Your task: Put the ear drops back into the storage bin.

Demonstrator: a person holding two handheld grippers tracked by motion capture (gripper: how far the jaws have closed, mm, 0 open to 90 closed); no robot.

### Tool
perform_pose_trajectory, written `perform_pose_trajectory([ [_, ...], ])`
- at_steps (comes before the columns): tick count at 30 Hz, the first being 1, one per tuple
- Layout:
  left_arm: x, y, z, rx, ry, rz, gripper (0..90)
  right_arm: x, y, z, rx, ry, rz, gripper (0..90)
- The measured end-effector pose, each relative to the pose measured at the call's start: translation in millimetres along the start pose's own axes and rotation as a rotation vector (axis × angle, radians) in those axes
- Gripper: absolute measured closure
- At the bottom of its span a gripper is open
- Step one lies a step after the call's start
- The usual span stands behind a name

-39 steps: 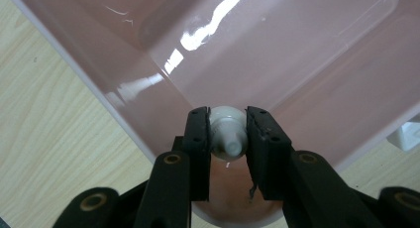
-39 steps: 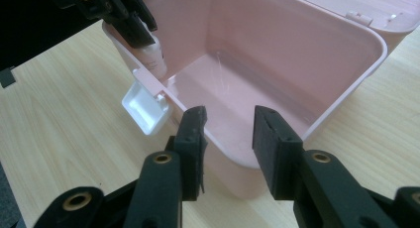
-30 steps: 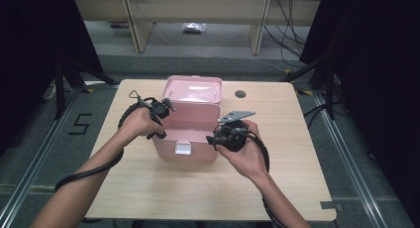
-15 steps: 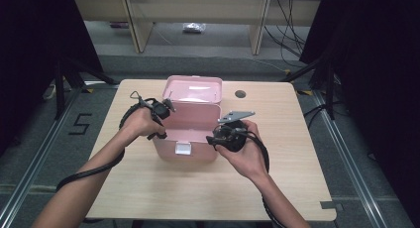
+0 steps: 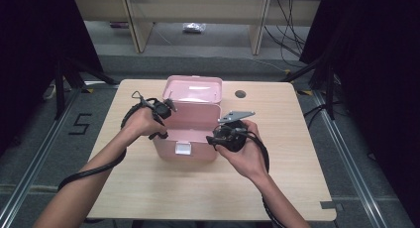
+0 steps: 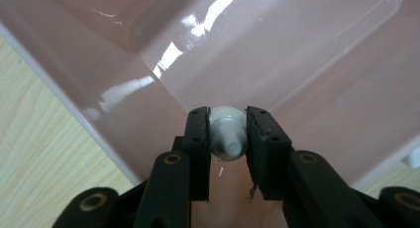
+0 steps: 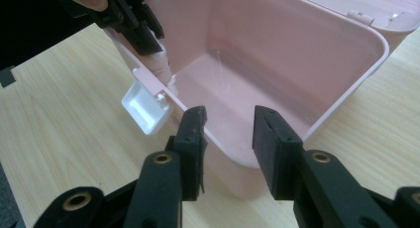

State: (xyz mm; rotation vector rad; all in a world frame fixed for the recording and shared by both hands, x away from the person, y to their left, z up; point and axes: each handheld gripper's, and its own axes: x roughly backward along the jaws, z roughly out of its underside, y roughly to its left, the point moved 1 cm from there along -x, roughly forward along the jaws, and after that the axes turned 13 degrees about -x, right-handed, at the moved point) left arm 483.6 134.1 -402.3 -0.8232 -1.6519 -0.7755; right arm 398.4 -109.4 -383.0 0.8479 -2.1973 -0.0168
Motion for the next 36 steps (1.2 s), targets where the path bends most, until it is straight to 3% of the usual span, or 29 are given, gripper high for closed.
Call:
perform_pose_trajectory([
  [3,-1.1,-0.5,-0.5,-0.001,0.005,0.005,71.4,0.3,1.0,0.3,-0.012,0.008,0.006,66.3],
  [4,-1.6,-0.6,-0.6,-0.001,0.004,0.004,71.4,-0.4,-0.4,-0.6,0.019,-0.002,0.001,66.3],
  [12,-3.4,-1.6,-1.6,0.002,0.005,0.004,71.4,-0.5,-1.7,-0.4,0.031,-0.002,0.003,66.3],
  [14,-3.6,-1.4,-1.6,0.002,0.005,0.005,71.4,1.0,1.1,0.5,-0.02,0.011,0.008,66.3],
  [16,-4.1,-1.5,-1.6,0.007,0.003,0.005,71.4,-0.3,-0.3,0.2,0.005,-0.002,0.0,66.3],
  [18,-5.3,-1.3,-1.3,0.01,-0.004,0.005,71.4,0.9,1.4,0.4,-0.019,0.011,0.005,66.3],
  [19,-5.6,-1.1,-1.2,0.008,-0.003,0.005,71.4,-0.3,-1.2,-0.5,0.029,-0.002,0.002,66.3],
  [21,-6.3,-0.7,-1.0,0.007,0.001,0.003,71.4,0.7,0.8,0.4,-0.012,0.007,0.008,66.3],
  [25,-7.0,0.4,-1.0,0.0,0.015,0.007,71.4,1.0,0.2,-0.1,-0.001,-0.002,0.007,66.3],
  [26,-7.2,0.7,-1.0,-0.001,0.018,0.008,71.4,0.9,1.1,0.3,-0.016,0.01,0.007,66.3],
  [32,-8.9,-0.6,-0.9,0.031,0.015,0.013,71.4,0.1,-0.1,0.1,0.002,-0.002,0.002,66.3],
  [33,-8.8,-0.5,-1.0,0.03,0.016,0.013,71.4,1.4,1.2,0.2,-0.021,0.01,0.007,66.3],
  [34,-8.7,-0.5,-1.1,0.03,0.016,0.014,71.4,0.4,-0.3,-0.2,0.005,-0.004,0.001,66.3],
  [36,-8.4,-0.3,-1.1,0.03,0.017,0.012,71.3,1.1,-0.4,-0.6,0.01,-0.006,0.009,66.3],
])
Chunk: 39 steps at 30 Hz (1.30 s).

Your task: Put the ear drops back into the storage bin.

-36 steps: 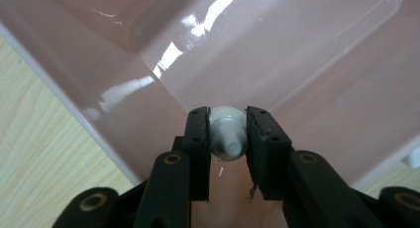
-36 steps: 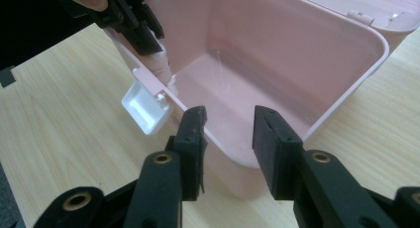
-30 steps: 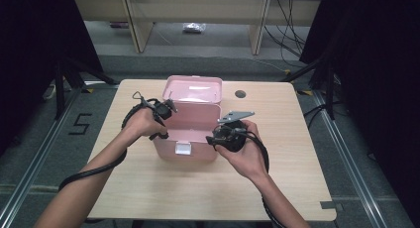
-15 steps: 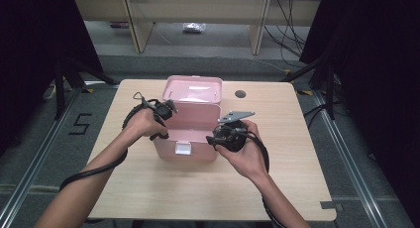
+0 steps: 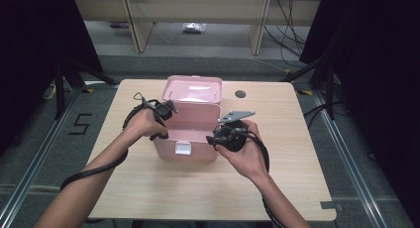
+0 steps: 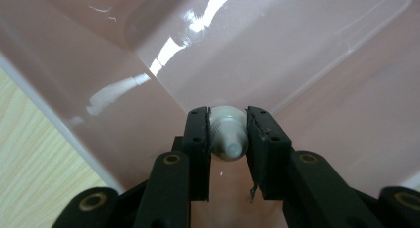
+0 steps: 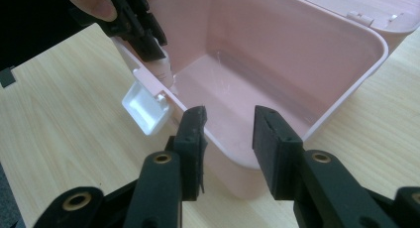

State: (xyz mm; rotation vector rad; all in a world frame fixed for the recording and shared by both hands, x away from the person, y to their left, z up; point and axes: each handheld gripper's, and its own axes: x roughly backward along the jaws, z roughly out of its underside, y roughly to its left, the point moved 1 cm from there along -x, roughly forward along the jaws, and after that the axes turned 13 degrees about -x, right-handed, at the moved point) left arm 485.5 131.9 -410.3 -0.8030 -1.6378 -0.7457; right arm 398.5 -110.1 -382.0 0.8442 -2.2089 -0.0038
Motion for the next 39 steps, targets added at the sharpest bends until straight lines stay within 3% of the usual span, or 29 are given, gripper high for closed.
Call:
perform_pose_trajectory([
  [3,-0.6,1.5,-0.4,-0.023,0.002,-0.005,71.3,0.6,1.6,0.1,-0.023,0.015,-0.004,66.2],
  [6,-0.3,1.4,-0.9,-0.029,0.011,-0.008,71.3,0.9,0.8,0.0,-0.006,0.003,0.002,66.2],
  [9,-1.1,0.0,-1.2,-0.006,0.011,-0.006,71.3,1.0,0.7,-0.1,-0.005,0.003,0.002,66.2],
  [13,-1.9,-0.5,-1.5,-0.004,0.015,-0.01,71.2,1.0,0.3,-0.6,0.005,-0.003,0.003,66.2],
  [16,-1.6,0.2,-1.6,-0.009,0.026,-0.009,71.2,-0.1,2.1,-0.1,-0.021,-0.011,-0.004,66.2],
  [21,-2.6,1.1,-0.8,0.005,0.02,-0.013,71.2,1.2,0.8,-0.8,-0.002,-0.004,0.002,66.2],
  [23,-1.9,1.7,-0.9,0.0,0.031,-0.01,71.2,1.2,2.3,-0.6,-0.021,0.005,-0.005,66.2],
  [24,-2.7,1.3,-0.8,0.004,0.023,-0.014,71.1,0.7,1.3,-1.4,-0.001,-0.004,-0.008,66.2],
  [34,-3.0,1.7,-2.4,0.008,0.041,-0.011,71.0,1.4,1.5,-1.8,0.002,-0.003,-0.001,66.1],
  [35,-3.2,1.6,-2.4,0.006,0.042,-0.014,71.0,1.6,3.0,-1.1,-0.024,-0.004,-0.002,66.1],
  [39,-4.6,1.2,-2.5,0.008,0.034,-0.018,70.2,1.4,2.7,-0.9,-0.024,-0.005,0.0,66.0],
])
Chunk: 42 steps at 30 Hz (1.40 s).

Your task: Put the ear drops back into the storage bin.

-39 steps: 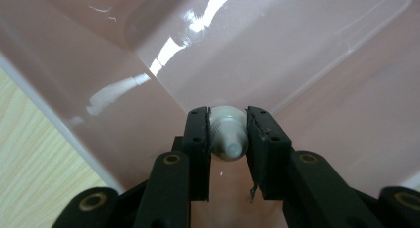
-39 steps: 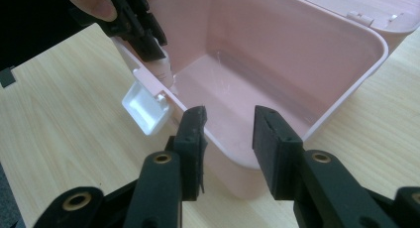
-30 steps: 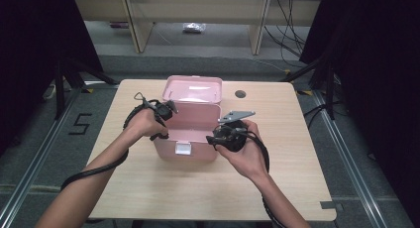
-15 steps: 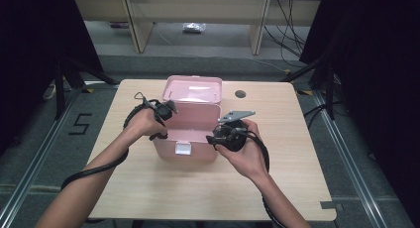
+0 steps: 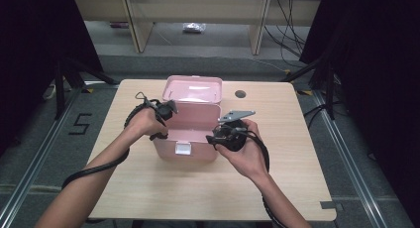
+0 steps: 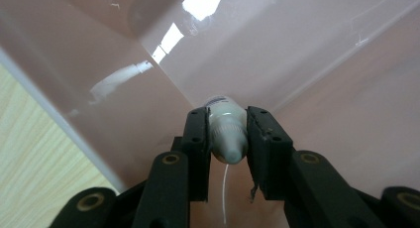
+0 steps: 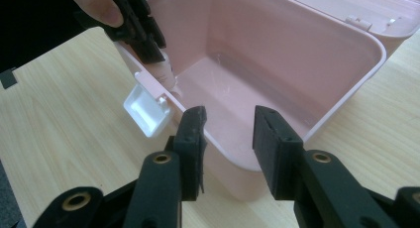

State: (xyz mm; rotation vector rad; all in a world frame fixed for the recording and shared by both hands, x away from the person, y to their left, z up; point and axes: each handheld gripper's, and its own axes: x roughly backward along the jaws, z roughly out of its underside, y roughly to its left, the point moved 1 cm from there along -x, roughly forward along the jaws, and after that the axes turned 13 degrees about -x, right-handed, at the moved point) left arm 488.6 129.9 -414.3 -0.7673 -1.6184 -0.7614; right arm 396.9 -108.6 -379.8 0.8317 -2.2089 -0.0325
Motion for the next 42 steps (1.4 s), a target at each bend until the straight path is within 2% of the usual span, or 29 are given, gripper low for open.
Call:
perform_pose_trajectory([
  [2,1.2,0.5,-0.7,-0.007,0.018,0.006,70.0,0.1,0.0,0.1,-0.001,-0.001,-0.001,66.0],
  [5,0.8,0.2,-0.5,-0.006,0.013,0.004,69.6,0.0,-1.2,-0.5,0.013,-0.009,-0.001,66.0],
  [7,0.6,-0.1,-0.4,0.002,0.004,0.004,69.2,0.4,0.1,-0.1,-0.004,0.0,-0.002,66.0],
  [9,1.0,0.1,-0.4,0.005,0.003,0.01,68.3,0.2,0.1,0.0,-0.001,-0.001,-0.003,66.0],
  [11,3.6,1.0,-1.0,-0.005,0.022,0.022,66.0,0.1,0.2,0.0,-0.002,0.0,-0.003,65.9],
  [12,3.0,-0.1,-0.9,0.009,-0.011,0.013,65.2,0.0,0.2,-0.1,-0.001,-0.001,-0.003,65.9],
  [15,8.2,1.2,-0.7,0.009,-0.027,-0.005,63.7,0.0,-0.8,-0.6,0.014,-0.012,-0.001,65.7],
  [16,11.4,1.7,-0.5,0.011,-0.021,-0.005,63.1,0.3,0.0,-0.3,0.0,-0.002,-0.002,65.7],
  [18,13.9,1.8,0.2,0.013,-0.04,-0.013,61.6,0.4,0.1,-0.4,-0.001,-0.002,-0.003,65.5],
  [19,16.4,3.7,0.5,-0.018,-0.033,-0.019,61.2,0.5,0.3,-0.4,-0.003,-0.001,-0.002,65.5],
  [20,17.7,1.5,1.0,0.01,-0.041,-0.01,60.8,0.5,0.3,-0.5,-0.005,0.0,-0.002,65.4],
  [21,18.7,2.8,1.5,-0.01,-0.059,-0.021,60.5,0.4,0.3,-0.6,-0.004,0.0,-0.002,65.3],
  [24,24.4,1.4,2.9,-0.017,-0.071,-0.017,59.4,0.4,-0.9,-1.4,0.005,0.006,-0.004,65.2],
  [25,26.7,0.7,3.6,-0.015,-0.081,-0.011,58.9,1.4,-0.3,-1.7,-0.006,0.011,-0.005,65.2],
  [27,30.9,-0.9,5.6,-0.015,-0.103,-0.011,58.5,1.2,-1.6,-2.6,0.003,0.005,-0.004,65.2],
  [28,33.2,-2.4,7.2,-0.013,-0.117,-0.013,58.2,0.2,-3.8,-3.2,0.026,-0.011,-0.003,65.1],
  [31,37.7,-5.4,10.8,-0.023,-0.142,-0.02,58.8,-0.2,-6.4,-4.9,0.0,-0.004,-0.002,65.1],
  [32,39.3,-6.6,11.7,-0.02,-0.164,-0.02,59.3,0.6,-5.9,-5.8,-0.023,0.005,-0.005,65.1],
  [33,41.4,-8.0,12.9,-0.014,-0.18,-0.017,59.4,-0.1,-8.3,-6.9,-0.013,-0.012,0.001,65.1],
  [34,44.0,-8.1,14.8,-0.024,-0.195,-0.017,59.4,-0.4,-9.8,-8.0,-0.011,-0.007,-0.001,65.1],
  [35,45.4,-8.9,16.0,-0.024,-0.206,-0.018,59.4,-2.2,-11.6,-9.2,-0.02,-0.029,0.006,65.1],
  [36,47.5,-10.1,17.7,-0.022,-0.213,-0.019,59.4,-0.2,-13.0,-10.8,-0.025,-0.003,0.005,65.1],
  [37,49.3,-10.5,19.6,-0.025,-0.222,-0.021,59.7,-0.8,-15.1,-12.2,-0.015,-0.011,0.005,65.1],
  [38,51.5,-11.2,21.5,-0.026,-0.238,-0.023,60.2,0.2,-14.6,-13.5,-0.033,-0.005,0.013,65.1],
  [40,54.6,-12.8,24.5,-0.029,-0.256,-0.024,61.4,-0.4,-18.2,-17.3,-0.008,-0.018,0.012,65.1],
  [41,55.2,-14.3,25.3,-0.017,-0.276,-0.021,62.3,0.8,-17.8,-18.9,-0.038,-0.003,0.015,65.1],
  [42,56.7,-15.9,26.5,-0.013,-0.295,-0.019,63.0,-0.8,-17.3,-19.3,-0.053,-0.024,0.017,65.2],
])
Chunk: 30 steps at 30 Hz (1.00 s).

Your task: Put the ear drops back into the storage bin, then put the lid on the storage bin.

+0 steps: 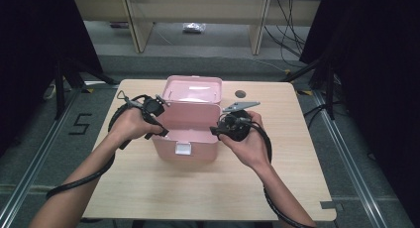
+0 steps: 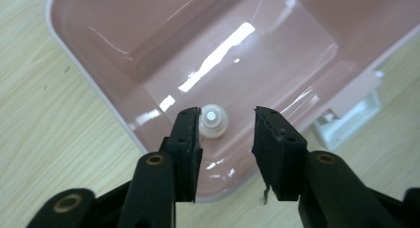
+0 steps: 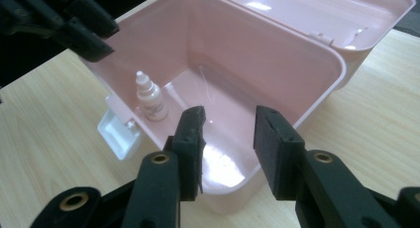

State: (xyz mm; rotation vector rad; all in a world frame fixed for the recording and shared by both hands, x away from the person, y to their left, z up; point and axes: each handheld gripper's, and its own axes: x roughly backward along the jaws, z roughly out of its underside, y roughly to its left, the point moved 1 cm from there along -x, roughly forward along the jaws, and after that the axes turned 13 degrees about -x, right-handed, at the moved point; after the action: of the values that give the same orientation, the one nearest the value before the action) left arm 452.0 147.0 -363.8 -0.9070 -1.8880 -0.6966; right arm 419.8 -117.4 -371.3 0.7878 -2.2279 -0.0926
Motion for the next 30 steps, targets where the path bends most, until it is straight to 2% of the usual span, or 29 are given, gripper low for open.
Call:
perform_pose_trajectory([
  [1,1.8,-1.3,0.5,0.0,-0.011,0.0,63.6,1.3,-2.2,-2.3,0.015,0.017,0.0,65.1],
  [4,6.2,-5.4,1.2,-0.001,-0.04,0.006,65.1,0.8,-7.4,-8.0,0.029,0.0,0.005,65.1],
  [6,8.6,-7.0,1.0,-0.01,-0.048,0.0,65.8,0.5,-8.2,-9.8,-0.008,0.011,0.003,65.1],
  [8,10.0,-9.4,1.1,-0.002,-0.061,-0.004,66.5,-0.1,-10.6,-11.8,-0.014,0.002,-0.001,65.1],
  [9,10.6,-9.1,1.6,-0.013,-0.057,0.004,66.9,-0.4,-11.9,-12.0,-0.015,0.0,0.01,65.1],
  [10,10.7,-10.2,2.3,-0.009,-0.066,-0.002,67.2,0.0,-12.2,-12.6,-0.035,0.003,0.007,65.1],
  [11,11.1,-11.1,2.8,-0.005,-0.067,-0.005,67.7,-0.8,-15.1,-13.2,-0.015,-0.008,0.017,65.1],
  [13,12.4,-13.5,4.6,-0.006,-0.076,-0.001,68.0,-0.4,-16.8,-13.4,-0.045,0.003,0.026,65.2],
  [14,13.1,-15.0,5.5,-0.006,-0.092,0.003,68.1,-1.8,-19.7,-14.0,-0.026,-0.011,0.03,65.2],
  [16,15.0,-19.2,8.0,-0.008,-0.114,0.026,68.7,-1.8,-22.5,-16.5,-0.039,-0.018,0.028,65.2],
  [18,15.8,-20.8,9.5,-0.019,-0.12,0.03,68.7,-2.1,-23.5,-18.7,-0.057,-0.012,0.031,65.2],
  [19,15.9,-22.1,9.9,-0.011,-0.134,0.026,68.7,-1.9,-24.0,-20.2,-0.065,-0.009,0.035,65.2],
  [22,16.3,-25.8,12.0,-0.02,-0.17,0.036,70.2,-2.8,-27.2,-24.6,-0.052,-0.012,0.046,65.5],
  [23,15.7,-27.7,12.4,-0.019,-0.189,0.043,71.2,-4.1,-27.7,-25.7,-0.074,-0.013,0.037,65.5],
  [26,15.0,-34.2,13.3,-0.036,-0.239,0.045,75.3,-5.8,-34.3,-30.4,-0.076,-0.012,0.054,65.6],
  [28,13.2,-38.3,14.7,-0.028,-0.24,0.046,77.8,-6.8,-38.3,-32.5,-0.093,-0.017,0.045,65.8],
  [30,12.7,-40.5,16.3,-0.04,-0.24,0.048,81.6,-6.3,-41.8,-34.5,-0.102,-0.012,0.06,66.0],
])
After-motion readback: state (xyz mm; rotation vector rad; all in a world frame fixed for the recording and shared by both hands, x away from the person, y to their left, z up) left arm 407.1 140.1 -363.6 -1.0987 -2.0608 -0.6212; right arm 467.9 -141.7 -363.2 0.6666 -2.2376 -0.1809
